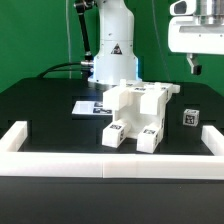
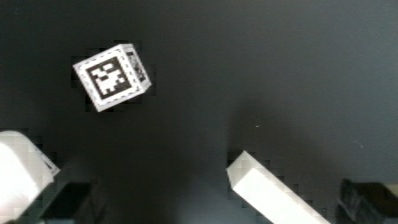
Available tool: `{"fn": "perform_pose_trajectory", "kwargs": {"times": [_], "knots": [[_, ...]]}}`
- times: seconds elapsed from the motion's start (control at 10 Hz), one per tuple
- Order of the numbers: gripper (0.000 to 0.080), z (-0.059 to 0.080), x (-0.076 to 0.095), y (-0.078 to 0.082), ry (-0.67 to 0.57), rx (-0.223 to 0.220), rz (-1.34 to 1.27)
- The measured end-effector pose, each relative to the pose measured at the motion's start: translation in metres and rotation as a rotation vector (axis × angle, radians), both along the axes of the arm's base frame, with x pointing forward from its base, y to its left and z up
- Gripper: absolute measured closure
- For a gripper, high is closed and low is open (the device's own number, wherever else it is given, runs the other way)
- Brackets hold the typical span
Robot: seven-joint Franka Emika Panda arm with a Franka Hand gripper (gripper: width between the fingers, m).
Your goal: Assemble chair
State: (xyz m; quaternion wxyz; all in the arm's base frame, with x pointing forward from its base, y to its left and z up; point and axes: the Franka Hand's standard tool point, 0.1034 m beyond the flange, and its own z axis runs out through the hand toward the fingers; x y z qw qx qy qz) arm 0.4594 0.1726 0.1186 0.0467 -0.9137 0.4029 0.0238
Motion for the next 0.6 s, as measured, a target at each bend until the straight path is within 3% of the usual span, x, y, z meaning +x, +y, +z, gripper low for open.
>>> {"fn": "perform_pose_trajectory", "kwargs": {"times": [0.1, 0.3, 0.6], "knots": [[0.0151, -0.001, -0.001, 0.001, -0.001, -0.001, -0.005], [0.0151, -0.017, -0.017, 0.013, 0.010, -0.019, -0.004], [0.0151, -0.033, -0.017, -0.001, 0.028, -0.040, 0.022]]}}
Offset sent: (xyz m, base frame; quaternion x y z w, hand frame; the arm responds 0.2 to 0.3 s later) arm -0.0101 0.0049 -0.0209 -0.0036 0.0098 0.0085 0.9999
